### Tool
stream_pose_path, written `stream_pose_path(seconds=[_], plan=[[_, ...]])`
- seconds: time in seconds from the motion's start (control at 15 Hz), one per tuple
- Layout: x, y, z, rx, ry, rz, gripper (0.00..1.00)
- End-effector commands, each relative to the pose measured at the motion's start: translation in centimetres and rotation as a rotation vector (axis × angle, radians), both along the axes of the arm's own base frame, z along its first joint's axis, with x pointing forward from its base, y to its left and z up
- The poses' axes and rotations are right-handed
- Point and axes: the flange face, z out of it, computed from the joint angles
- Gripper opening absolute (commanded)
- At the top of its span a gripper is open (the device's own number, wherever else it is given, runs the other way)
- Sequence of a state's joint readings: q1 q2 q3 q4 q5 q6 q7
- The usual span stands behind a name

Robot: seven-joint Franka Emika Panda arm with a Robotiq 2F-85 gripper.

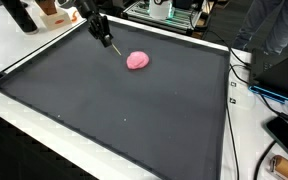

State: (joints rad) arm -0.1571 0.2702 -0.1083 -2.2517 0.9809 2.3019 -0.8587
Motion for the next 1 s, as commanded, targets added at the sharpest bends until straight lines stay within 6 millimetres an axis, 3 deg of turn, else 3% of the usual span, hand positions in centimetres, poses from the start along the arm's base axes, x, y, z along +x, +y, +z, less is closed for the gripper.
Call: stream_pose_path(seconds=[0.0,0.47,0.93], plan=[[0.8,0.5,0.3,0.03,0.006,-0.018,0.06],[3.0,3.3,2.9,0.013,0.006,0.002,0.06],[5.5,8.0,6.2,-0.094,0.048,0.057,0.06]])
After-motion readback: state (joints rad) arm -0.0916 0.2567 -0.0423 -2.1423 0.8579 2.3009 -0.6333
